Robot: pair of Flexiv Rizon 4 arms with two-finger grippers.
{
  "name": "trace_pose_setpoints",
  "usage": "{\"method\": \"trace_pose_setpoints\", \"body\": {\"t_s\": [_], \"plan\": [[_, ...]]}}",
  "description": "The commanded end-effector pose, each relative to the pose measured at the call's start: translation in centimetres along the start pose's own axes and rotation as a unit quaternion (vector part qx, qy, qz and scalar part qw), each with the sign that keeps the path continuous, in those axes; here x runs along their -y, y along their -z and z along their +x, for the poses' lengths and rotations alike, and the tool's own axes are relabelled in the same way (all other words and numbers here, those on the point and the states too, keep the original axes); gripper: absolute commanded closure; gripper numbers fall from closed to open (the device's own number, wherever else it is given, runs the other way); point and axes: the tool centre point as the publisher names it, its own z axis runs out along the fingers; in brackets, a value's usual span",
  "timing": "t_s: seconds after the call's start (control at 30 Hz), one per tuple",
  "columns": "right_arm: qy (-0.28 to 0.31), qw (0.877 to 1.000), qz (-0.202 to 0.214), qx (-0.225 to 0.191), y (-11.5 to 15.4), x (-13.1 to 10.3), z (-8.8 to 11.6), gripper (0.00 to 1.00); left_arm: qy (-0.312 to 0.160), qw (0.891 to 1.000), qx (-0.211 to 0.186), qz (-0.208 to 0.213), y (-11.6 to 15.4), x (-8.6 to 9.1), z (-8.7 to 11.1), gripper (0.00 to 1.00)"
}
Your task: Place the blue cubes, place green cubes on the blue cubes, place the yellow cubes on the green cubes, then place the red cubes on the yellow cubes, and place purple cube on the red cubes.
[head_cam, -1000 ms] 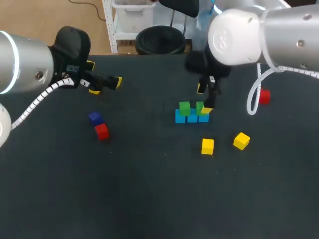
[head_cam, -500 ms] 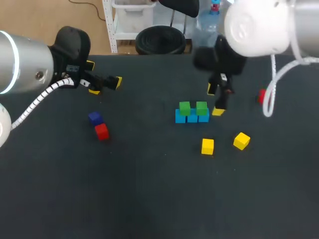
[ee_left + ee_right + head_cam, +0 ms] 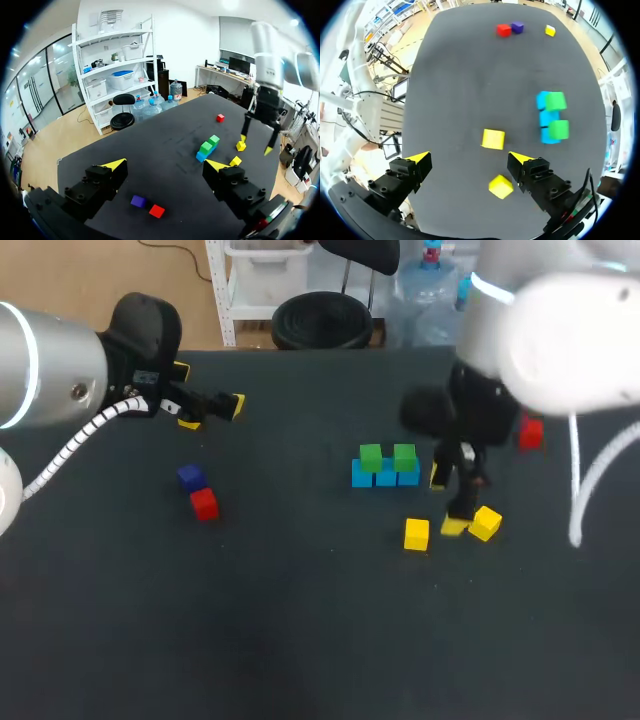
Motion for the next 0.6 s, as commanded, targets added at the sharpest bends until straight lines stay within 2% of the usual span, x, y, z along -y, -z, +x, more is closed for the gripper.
{"method": "trace_pose_setpoints", "body": {"t_s": [0.03, 0.1, 0.17, 0.23, 0.43, 0.6], "plan": [[-0.003, 0.998, 0.062, 0.001, -2.7, -1.8, 0.2, 0.00, 0.000, 1.000, 0.001, -0.001, -0.1, 0.0, 0.0, 0.00], [-0.004, 0.998, 0.061, 0.003, -3.7, -1.9, 0.2, 0.00, 0.000, 1.000, 0.001, -0.001, -0.1, 0.0, 0.0, 0.00], [-0.005, 0.997, 0.072, -0.012, -4.3, -1.8, 0.1, 0.00, 0.000, 1.000, 0.001, -0.001, -0.1, 0.0, 0.0, 0.00], [-0.008, 0.997, 0.079, -0.004, -4.7, -1.8, 0.0, 0.00, 0.000, 1.000, 0.001, -0.001, -0.1, 0.0, 0.0, 0.00], [-0.003, 0.994, 0.113, -0.011, -4.5, -1.5, -0.6, 0.00, 0.000, 1.000, 0.001, -0.001, -0.1, 0.0, 0.0, 0.00], [0.003, 0.992, 0.123, -0.012, -4.5, -0.8, -1.0, 0.00, 0.000, 1.000, 0.001, -0.001, -0.1, 0.0, 0.0, 0.00]]}}
